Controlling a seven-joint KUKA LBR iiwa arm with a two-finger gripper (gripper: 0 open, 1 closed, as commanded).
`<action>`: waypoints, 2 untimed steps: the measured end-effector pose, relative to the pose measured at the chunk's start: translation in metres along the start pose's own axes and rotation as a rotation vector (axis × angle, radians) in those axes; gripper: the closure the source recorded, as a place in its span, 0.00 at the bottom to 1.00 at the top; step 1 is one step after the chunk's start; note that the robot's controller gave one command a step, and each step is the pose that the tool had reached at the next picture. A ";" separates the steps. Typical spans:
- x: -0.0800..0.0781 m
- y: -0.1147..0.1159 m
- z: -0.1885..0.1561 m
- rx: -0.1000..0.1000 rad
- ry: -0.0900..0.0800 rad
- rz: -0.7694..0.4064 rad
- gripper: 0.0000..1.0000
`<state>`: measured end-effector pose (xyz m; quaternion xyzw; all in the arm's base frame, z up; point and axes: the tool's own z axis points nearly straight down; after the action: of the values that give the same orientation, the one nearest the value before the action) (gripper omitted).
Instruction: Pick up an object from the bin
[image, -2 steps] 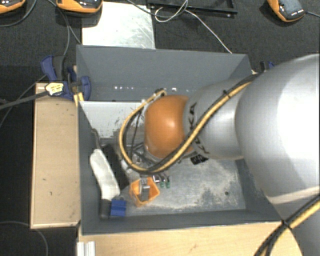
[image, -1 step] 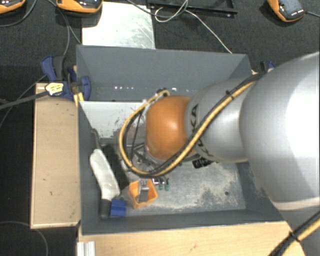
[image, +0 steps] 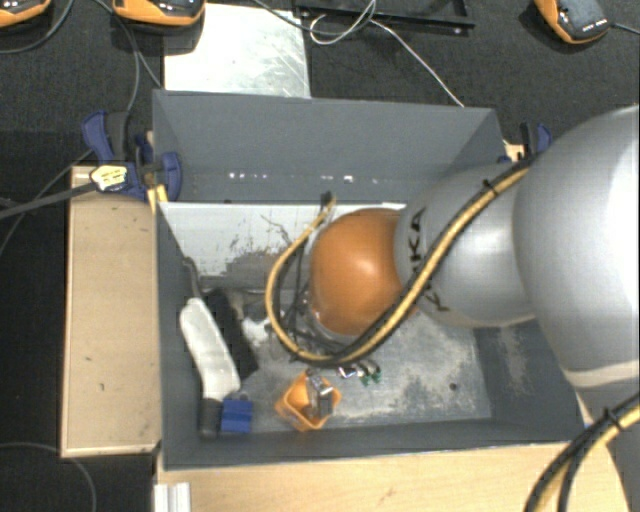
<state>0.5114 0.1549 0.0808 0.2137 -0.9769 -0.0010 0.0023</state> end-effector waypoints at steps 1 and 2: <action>0.024 0.019 0.011 0.001 -0.004 0.302 1.00; 0.024 0.019 0.011 0.001 -0.004 0.304 1.00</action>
Offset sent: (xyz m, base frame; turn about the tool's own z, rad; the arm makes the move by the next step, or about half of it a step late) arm 0.0000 0.0000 0.0000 0.0000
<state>0.4811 0.1621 0.0700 0.0631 -0.9980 -0.0006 0.0002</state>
